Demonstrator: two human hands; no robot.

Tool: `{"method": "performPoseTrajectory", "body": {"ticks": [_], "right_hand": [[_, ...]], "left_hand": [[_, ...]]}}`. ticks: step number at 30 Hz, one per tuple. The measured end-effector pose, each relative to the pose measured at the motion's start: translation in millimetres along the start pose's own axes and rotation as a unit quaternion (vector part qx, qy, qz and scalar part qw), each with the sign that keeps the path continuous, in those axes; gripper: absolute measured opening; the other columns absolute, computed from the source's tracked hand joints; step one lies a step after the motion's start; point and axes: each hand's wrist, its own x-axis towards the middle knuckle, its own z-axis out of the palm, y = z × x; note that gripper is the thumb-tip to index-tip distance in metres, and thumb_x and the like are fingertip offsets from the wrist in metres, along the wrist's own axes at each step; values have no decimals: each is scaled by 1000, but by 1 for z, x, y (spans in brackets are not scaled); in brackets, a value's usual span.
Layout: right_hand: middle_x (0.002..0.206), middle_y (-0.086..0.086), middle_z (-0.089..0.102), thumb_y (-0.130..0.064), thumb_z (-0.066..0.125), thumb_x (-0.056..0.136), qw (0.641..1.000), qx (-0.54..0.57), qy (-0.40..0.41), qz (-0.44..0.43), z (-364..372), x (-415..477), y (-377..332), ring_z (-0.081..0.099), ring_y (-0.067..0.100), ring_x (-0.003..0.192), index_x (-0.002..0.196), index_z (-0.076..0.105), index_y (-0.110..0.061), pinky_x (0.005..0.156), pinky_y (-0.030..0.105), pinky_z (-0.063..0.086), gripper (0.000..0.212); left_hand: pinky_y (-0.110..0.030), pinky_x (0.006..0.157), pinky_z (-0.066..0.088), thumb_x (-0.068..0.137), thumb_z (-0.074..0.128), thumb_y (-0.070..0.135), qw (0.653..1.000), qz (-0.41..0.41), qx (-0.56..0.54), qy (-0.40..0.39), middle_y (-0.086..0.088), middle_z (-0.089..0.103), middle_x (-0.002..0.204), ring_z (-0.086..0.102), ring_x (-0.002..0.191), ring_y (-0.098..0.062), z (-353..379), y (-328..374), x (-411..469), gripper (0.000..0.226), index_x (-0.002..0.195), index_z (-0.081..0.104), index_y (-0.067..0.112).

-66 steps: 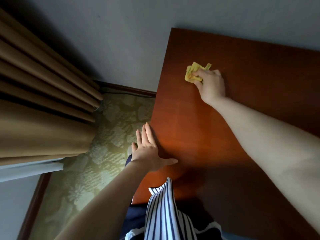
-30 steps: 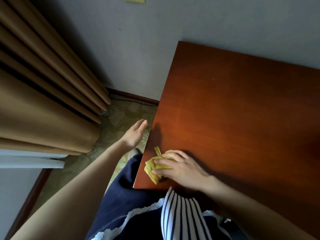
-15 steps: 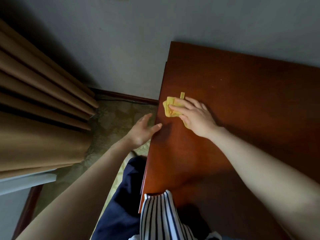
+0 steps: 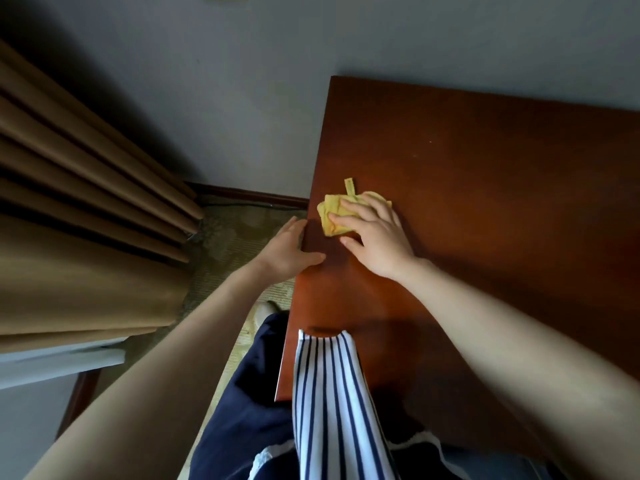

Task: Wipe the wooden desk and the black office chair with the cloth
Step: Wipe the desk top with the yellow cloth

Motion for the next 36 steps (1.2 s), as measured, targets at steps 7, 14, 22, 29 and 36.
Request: {"method": "performPoseTrajectory", "body": {"ticks": [7,14,22,29,36], "right_hand": [[131,-5,58,-28,66,83,994,22,64,-85,24,-95,11,42,26,127,107,71,-28,101,52,35,25],[127,-16,59,-39,51,84,988,31,77,-131,28,-167,50,47,17,122,111,69,-35,100,36,36,33],[125,-10,62,-24,69,81,980,48,192,15,14,-153,89,50,22,120,111,71,-31,94,43,41,31],[125,-2,63,-11,75,76,963,48,242,108,-11,-85,124,49,30,120,114,69,-25,99,45,37,41],[130,6,59,-6,67,84,953,46,245,172,-38,-8,153,48,35,122,121,66,-20,102,46,37,39]], "left_hand": [[-49,116,19,81,66,13,997,-43,62,30,-8,-8,160,-1,147,-29,34,5,-14,89,152,11,16],[-52,116,1,76,74,44,980,-60,180,66,-4,-18,159,-15,146,-27,64,13,-13,114,152,-6,16],[-52,115,-5,63,73,67,968,-90,229,57,-10,-30,154,-25,142,-34,73,39,17,136,148,-21,17],[-59,111,-8,63,55,83,962,-102,219,126,-9,-31,154,-26,142,-32,66,62,57,130,148,-23,23],[-51,116,-8,98,21,57,964,-97,144,200,-4,-17,159,-16,146,-20,29,46,104,74,151,-14,19]]}}
